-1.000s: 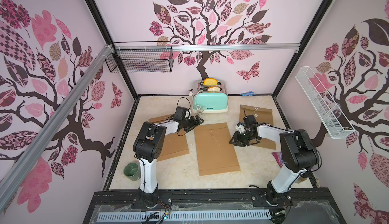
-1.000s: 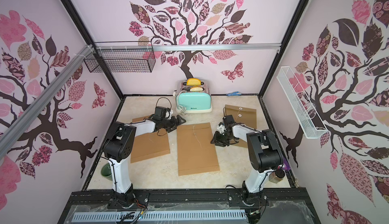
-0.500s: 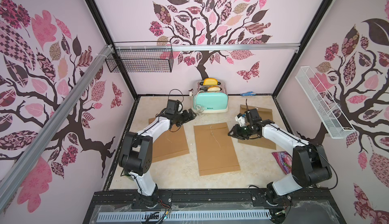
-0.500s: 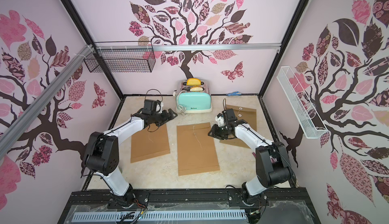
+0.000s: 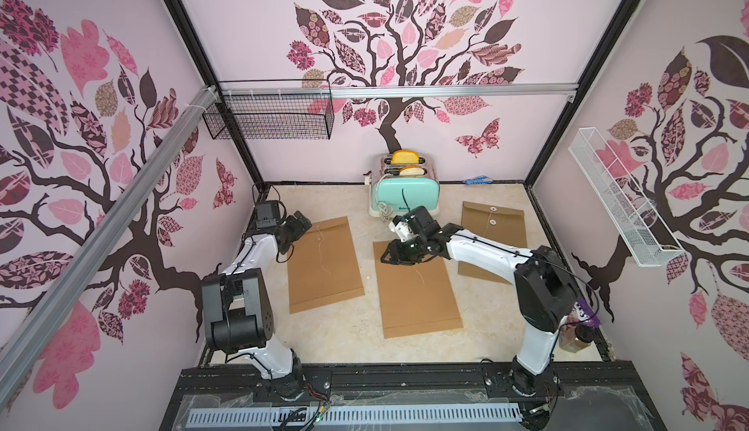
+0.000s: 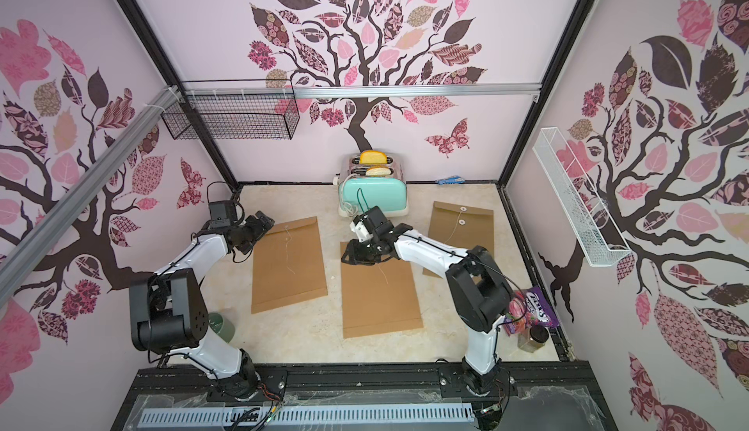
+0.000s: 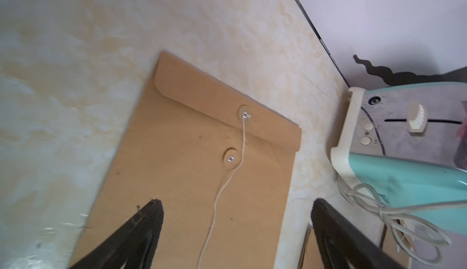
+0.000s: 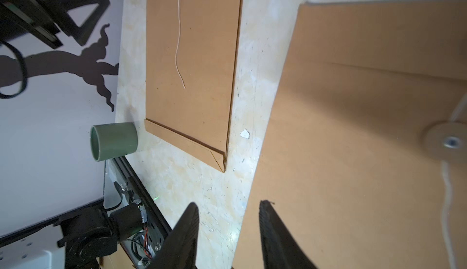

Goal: Close the mouth of the file bag
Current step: Place the file bag at the center of the board, then pick up the file bag from the center of the board.

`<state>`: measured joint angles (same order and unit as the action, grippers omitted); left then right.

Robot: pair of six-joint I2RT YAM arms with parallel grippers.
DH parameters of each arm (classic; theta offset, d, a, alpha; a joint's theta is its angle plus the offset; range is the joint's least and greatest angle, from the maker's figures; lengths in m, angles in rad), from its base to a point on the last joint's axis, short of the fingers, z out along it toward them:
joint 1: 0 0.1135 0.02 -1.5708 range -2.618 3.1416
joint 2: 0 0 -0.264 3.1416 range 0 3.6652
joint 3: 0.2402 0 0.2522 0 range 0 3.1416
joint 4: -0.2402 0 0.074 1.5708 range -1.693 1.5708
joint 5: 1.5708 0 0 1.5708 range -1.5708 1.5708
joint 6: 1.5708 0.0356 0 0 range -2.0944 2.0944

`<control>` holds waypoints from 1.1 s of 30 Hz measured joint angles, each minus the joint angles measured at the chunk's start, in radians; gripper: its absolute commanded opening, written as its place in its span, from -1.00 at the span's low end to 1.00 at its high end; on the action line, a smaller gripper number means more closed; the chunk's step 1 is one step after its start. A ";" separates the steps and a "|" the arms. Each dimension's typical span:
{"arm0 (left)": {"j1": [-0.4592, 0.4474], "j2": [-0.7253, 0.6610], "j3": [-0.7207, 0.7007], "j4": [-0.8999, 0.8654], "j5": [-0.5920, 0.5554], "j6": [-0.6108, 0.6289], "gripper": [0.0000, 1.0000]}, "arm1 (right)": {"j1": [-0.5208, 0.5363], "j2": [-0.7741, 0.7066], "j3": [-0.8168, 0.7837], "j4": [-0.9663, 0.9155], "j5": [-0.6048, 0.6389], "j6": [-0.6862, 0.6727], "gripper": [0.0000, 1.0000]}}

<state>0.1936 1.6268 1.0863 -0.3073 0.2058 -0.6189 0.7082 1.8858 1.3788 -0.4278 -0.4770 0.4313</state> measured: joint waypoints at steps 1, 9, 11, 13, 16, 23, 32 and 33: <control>0.008 0.003 0.000 -0.001 -0.016 0.003 0.90 | 0.018 0.032 0.020 0.000 0.003 0.002 -0.16; 0.109 0.027 -0.046 0.054 -0.053 -0.012 0.88 | 0.090 0.183 0.126 0.013 -0.003 0.013 -0.15; 0.114 0.071 -0.018 0.047 -0.047 -0.008 0.83 | 0.090 0.214 0.145 0.015 -0.011 0.015 -0.15; 0.112 0.126 0.005 0.057 -0.039 -0.007 0.77 | 0.090 0.244 0.158 0.018 -0.018 0.018 -0.15; 0.109 0.172 0.005 0.062 -0.015 -0.010 0.70 | 0.090 0.277 0.167 0.020 -0.029 0.024 -0.15; 0.109 0.198 0.005 0.074 0.014 -0.010 0.65 | 0.098 0.325 0.200 0.026 -0.076 0.030 -0.14; 0.107 0.201 -0.052 0.146 0.051 -0.022 0.63 | 0.109 0.366 0.238 0.066 -0.131 0.064 -0.21; 0.107 0.198 -0.056 0.153 0.055 -0.026 0.62 | 0.109 0.366 0.234 0.077 -0.136 0.071 -0.21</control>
<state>0.3004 1.8252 1.0298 -0.1547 0.2607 -0.6445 0.8173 2.2517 1.6127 -0.3511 -0.6132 0.5018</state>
